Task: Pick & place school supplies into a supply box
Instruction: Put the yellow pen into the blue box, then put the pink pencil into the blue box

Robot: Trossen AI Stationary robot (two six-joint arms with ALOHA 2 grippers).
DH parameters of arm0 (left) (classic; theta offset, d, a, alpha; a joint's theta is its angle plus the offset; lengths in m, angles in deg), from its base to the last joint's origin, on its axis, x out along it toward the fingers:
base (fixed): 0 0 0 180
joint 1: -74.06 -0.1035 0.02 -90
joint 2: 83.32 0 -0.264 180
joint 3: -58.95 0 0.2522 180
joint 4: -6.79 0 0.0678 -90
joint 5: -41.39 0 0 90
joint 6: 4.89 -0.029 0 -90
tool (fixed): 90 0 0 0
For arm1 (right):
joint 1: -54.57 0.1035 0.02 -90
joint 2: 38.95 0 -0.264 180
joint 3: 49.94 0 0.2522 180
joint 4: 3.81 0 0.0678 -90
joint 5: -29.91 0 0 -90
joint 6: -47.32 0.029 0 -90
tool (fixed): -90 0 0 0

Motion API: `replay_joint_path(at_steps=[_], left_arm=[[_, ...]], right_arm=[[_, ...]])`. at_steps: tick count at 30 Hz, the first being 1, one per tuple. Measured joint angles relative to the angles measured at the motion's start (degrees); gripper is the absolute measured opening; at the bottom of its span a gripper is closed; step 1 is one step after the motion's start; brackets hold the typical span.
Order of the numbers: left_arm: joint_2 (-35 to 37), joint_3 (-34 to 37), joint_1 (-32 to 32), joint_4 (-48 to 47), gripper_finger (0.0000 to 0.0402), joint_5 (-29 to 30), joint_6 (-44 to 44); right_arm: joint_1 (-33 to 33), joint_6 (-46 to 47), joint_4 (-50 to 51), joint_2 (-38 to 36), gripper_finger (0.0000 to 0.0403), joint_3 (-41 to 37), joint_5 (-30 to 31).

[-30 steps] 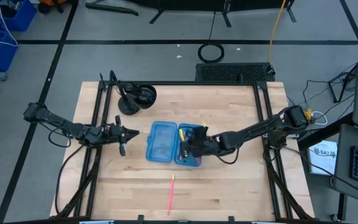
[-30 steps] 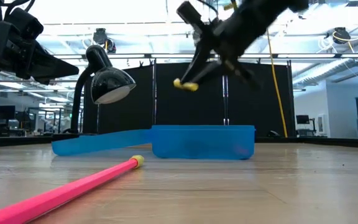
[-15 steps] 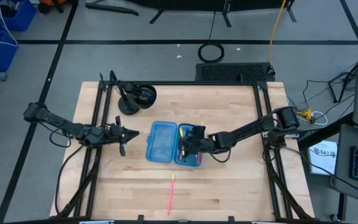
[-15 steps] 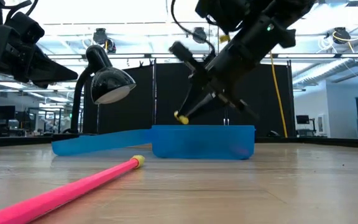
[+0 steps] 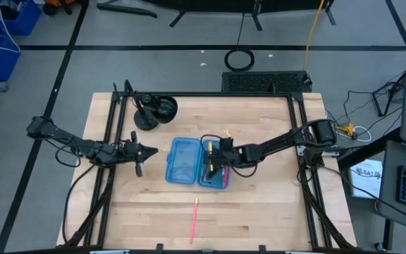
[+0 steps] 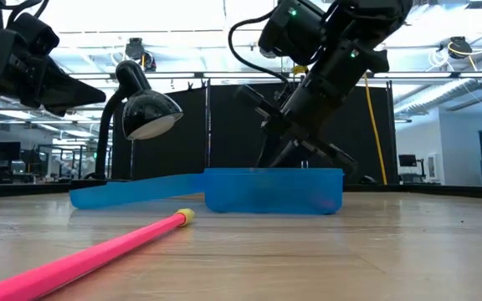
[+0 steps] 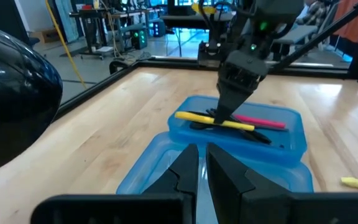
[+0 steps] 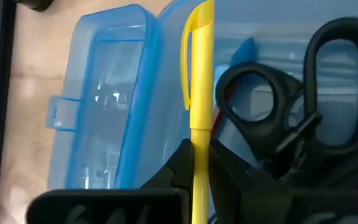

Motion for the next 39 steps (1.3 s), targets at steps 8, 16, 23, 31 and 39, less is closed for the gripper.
replay_joint_path(at_steps=[8, 16, 23, 31, 39], left_arm=[[0.0, 0.0, 0.0, 0.5, 0.0037, 0.0, 0.0], [0.0, 0.0, 0.0, 0.5, 0.0037, 0.0, 0.0], [0.0, 0.0, 0.0, 0.7, 0.0037, 0.0, 0.4], [0.0, 0.0, 0.0, 0.7, 0.0037, -0.1, 0.5], [0.0, 0.0, 0.0, 0.7, 0.0037, -0.1, 0.6]], right_arm=[[-0.9, -1.3, 1.3, 0.0, 0.0018, 0.0, 0.0], [-1.0, -2.9, 2.4, 0.1, 0.0023, 0.0, 0.0], [-1.0, -2.9, 2.4, 0.2, 0.0070, 0.0, -1.2], [-1.0, -3.2, -5.9, 0.2, 0.0072, 0.0, -0.9], [-0.6, -6.7, -13.0, 0.2, 0.0072, 0.0, -1.2]])
